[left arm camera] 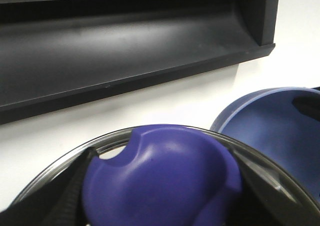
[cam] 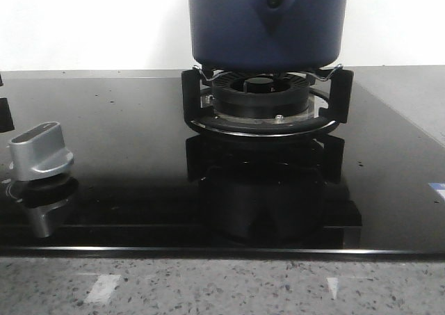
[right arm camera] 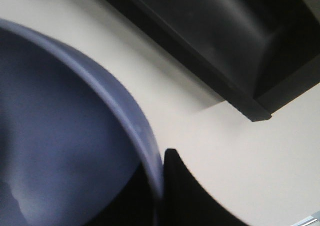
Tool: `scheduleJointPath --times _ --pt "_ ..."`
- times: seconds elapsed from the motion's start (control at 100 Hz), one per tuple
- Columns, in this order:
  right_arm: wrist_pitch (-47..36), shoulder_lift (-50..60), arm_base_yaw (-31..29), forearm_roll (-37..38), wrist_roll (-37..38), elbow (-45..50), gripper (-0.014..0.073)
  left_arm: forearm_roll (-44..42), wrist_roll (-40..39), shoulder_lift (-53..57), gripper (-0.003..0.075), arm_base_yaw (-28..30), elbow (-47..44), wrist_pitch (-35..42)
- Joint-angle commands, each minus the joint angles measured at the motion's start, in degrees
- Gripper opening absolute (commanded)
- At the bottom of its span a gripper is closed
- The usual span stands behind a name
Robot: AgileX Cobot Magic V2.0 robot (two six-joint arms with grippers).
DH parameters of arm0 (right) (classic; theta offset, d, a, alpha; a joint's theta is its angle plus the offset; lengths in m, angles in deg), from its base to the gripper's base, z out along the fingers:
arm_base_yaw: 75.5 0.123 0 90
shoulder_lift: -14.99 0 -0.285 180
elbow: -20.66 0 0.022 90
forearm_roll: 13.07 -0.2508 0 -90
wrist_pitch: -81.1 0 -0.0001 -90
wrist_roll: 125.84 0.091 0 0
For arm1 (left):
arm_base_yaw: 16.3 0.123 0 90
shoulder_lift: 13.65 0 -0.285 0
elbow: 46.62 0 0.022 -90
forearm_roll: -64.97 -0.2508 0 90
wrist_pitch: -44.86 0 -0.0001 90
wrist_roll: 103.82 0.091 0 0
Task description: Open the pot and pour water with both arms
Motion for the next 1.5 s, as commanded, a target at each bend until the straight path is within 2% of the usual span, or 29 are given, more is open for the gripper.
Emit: scheduleJointPath --times 0.0,0.82,1.11,1.49 --pt "-0.6 3.1 0.2 6.7 0.9 -1.5 -0.0046 1.9 -0.5 2.1 0.0253 0.2 1.9 1.1" --pt "-1.1 3.5 0.4 13.5 0.9 -1.5 -0.0046 1.9 -0.5 2.1 0.0253 0.2 1.9 0.9" --pt "-1.6 3.5 0.4 13.6 0.9 -1.5 -0.0046 1.9 -0.5 2.1 0.0253 0.2 1.9 0.9" --pt "-0.4 3.5 0.3 5.0 0.9 -1.5 -0.0048 1.9 -0.5 2.1 0.0253 0.2 1.9 0.9"
